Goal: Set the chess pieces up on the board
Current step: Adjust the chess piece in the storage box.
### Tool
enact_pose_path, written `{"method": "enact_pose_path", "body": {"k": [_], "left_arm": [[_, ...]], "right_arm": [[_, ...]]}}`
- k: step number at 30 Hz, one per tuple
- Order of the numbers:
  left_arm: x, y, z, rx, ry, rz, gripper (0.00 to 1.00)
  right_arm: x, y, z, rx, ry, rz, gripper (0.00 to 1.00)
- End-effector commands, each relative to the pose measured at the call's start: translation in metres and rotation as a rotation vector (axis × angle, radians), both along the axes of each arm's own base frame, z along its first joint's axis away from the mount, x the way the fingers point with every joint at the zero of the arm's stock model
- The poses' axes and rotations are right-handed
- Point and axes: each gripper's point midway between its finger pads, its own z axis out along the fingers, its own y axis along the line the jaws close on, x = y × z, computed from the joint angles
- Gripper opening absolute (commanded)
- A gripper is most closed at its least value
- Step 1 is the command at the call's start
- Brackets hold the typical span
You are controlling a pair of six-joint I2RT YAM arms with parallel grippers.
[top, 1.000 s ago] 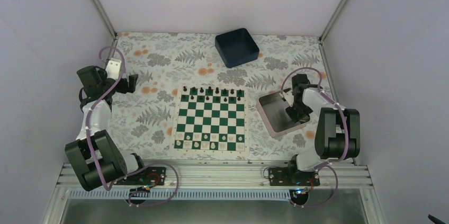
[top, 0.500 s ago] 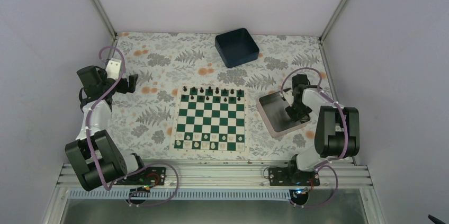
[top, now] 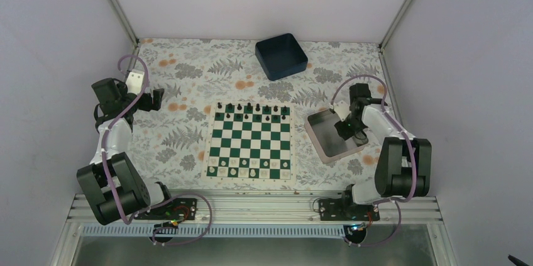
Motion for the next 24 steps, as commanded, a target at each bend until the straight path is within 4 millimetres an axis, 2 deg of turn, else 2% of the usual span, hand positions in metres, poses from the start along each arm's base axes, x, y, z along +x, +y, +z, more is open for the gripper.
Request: {"method": "enact_pose_path", "body": {"k": [1,5,14,24], "left_arm": [[0.006,0.002,0.013,-0.004,-0.035,-0.012,1.0],[0.006,0.001,0.013,-0.005,-0.035,-0.013,1.0],[0.007,0.001,0.011,-0.009,-0.029,-0.014,1.0],[0.006,0.003,0.012,-0.001,-0.032,-0.005,1.0]], "right_arm": [[0.0,-0.011,0.006,-0.067,-0.017,-0.012,0.45],[-0.001,-0.022,0.002,-0.105,-0.01,-0.047,0.45],[-0.006,-0.029,-0.011,-0.115,0.02,-0.029,0.47],[0.005,-0.039,-0.023,-0.137,0.032,-0.014,0.48]]}}
